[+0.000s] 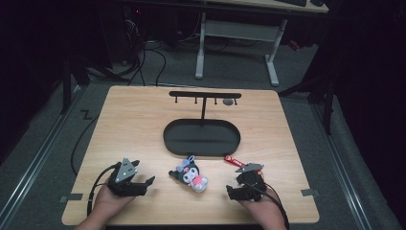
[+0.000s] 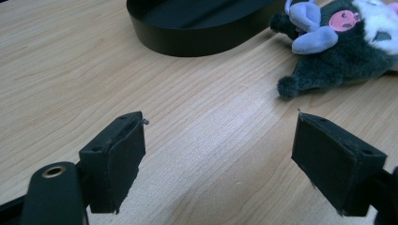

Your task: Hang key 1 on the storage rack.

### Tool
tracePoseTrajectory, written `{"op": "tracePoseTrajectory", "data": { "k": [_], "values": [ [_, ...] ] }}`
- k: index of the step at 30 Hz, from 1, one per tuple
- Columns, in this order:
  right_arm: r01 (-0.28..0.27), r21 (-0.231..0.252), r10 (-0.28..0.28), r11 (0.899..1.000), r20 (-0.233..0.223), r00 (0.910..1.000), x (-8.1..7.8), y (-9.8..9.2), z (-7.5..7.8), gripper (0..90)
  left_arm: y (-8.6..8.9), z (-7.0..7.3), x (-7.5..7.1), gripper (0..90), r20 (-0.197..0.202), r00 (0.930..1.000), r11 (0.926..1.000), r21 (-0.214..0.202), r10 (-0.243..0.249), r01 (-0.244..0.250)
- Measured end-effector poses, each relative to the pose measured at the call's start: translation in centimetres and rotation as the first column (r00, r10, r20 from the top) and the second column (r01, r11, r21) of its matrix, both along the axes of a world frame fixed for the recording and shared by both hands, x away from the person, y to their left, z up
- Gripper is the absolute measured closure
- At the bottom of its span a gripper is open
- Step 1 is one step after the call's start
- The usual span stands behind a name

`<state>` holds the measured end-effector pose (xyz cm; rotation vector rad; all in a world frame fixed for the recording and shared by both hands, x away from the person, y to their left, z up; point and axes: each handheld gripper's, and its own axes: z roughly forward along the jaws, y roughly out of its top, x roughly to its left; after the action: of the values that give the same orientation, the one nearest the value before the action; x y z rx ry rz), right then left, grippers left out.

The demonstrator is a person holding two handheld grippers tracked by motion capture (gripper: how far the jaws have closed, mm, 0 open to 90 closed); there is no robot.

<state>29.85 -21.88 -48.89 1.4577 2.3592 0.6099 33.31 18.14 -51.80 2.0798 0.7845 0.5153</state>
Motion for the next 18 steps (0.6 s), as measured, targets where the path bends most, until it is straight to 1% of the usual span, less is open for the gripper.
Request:
{"op": "tracePoseTrajectory", "data": {
  "k": [2,5,8,12,15,16,18],
  "values": [
    [0.004,0.001,-0.004,1.0,-0.018,0.9998,-0.3,-0.3,0.0,24.4,-0.1,0.0,-0.1,18.1,-0.001,0.9999,0.9999,0.009,-0.01,0.01],
    [0.015,0.004,-0.015,1.0,-0.036,0.9992,-0.8,-0.7,0.1,24.8,-0.2,0.2,-0.4,18.1,0.012,0.9998,0.9999,0.006,-0.016,0.016],
    [0.015,-0.007,-0.015,1.0,-0.043,0.9989,-1.1,-1.0,0.1,25.0,-0.3,0.1,-0.5,18.1,0.009,0.9998,0.9998,0.012,-0.017,0.017],
    [0.011,-0.018,-0.012,1.0,-0.054,0.9985,-1.4,-1.4,0.6,25.8,-0.3,0.1,-0.5,18.4,0.012,0.9998,0.9997,0.013,-0.019,0.019],
    [0.008,-0.021,-0.009,1.0,-0.056,0.9984,-1.6,-1.6,0.8,26.1,-0.5,0.0,-0.5,18.6,0.014,0.9996,0.9994,0.025,-0.024,0.024],
    [0.006,-0.022,-0.008,1.0,-0.062,0.998,-1.8,-1.9,1.1,26.1,-0.6,0.0,-0.5,18.6,0.016,0.9995,0.9991,0.033,-0.029,0.028],
    [0.007,-0.029,-0.009,1.0,-0.067,0.9977,-1.7,-2.2,1.1,26.2,-0.6,0.1,-0.6,18.6,0.018,0.9994,0.999,0.033,-0.031,0.03]
  ]
}}
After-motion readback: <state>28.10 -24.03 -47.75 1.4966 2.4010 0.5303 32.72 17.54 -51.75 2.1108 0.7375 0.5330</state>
